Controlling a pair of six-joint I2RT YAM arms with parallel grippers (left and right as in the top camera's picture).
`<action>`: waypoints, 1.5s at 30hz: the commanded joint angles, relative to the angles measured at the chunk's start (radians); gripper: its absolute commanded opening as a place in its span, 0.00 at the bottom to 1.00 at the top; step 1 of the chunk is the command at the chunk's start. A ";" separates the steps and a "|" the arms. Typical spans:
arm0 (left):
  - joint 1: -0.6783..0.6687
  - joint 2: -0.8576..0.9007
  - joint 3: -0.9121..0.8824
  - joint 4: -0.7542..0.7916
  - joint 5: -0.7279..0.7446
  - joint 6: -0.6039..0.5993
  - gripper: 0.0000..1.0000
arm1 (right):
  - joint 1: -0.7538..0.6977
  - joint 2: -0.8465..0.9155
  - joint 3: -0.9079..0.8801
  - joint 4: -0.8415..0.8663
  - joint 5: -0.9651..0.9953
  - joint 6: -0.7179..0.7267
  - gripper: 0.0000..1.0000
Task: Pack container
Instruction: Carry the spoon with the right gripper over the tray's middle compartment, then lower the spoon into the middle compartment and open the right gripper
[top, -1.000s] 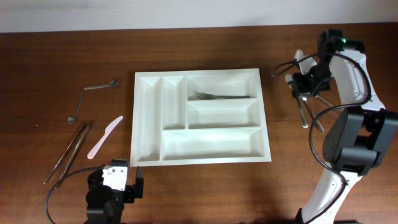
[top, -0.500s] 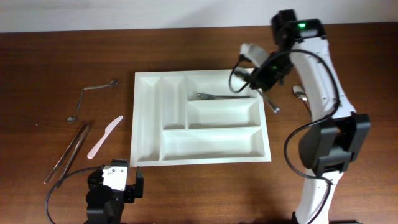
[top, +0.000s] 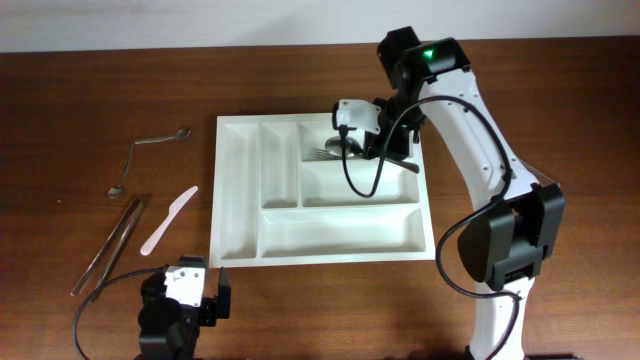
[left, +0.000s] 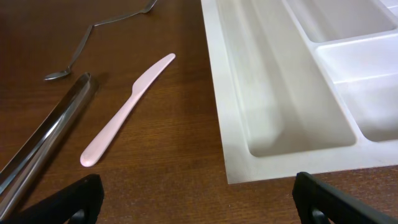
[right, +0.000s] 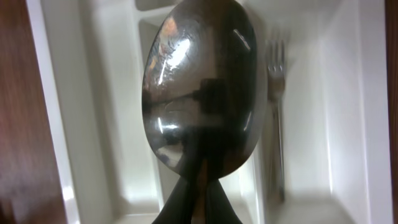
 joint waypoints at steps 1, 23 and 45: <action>-0.003 -0.007 -0.003 -0.004 -0.008 0.013 0.99 | 0.012 0.004 -0.049 0.016 -0.036 -0.088 0.04; -0.003 -0.007 -0.003 -0.004 -0.008 0.013 0.99 | 0.012 0.005 -0.346 0.275 -0.145 -0.088 0.04; -0.003 -0.007 -0.003 -0.004 -0.008 0.013 0.99 | 0.012 0.005 -0.463 0.396 -0.144 -0.087 0.04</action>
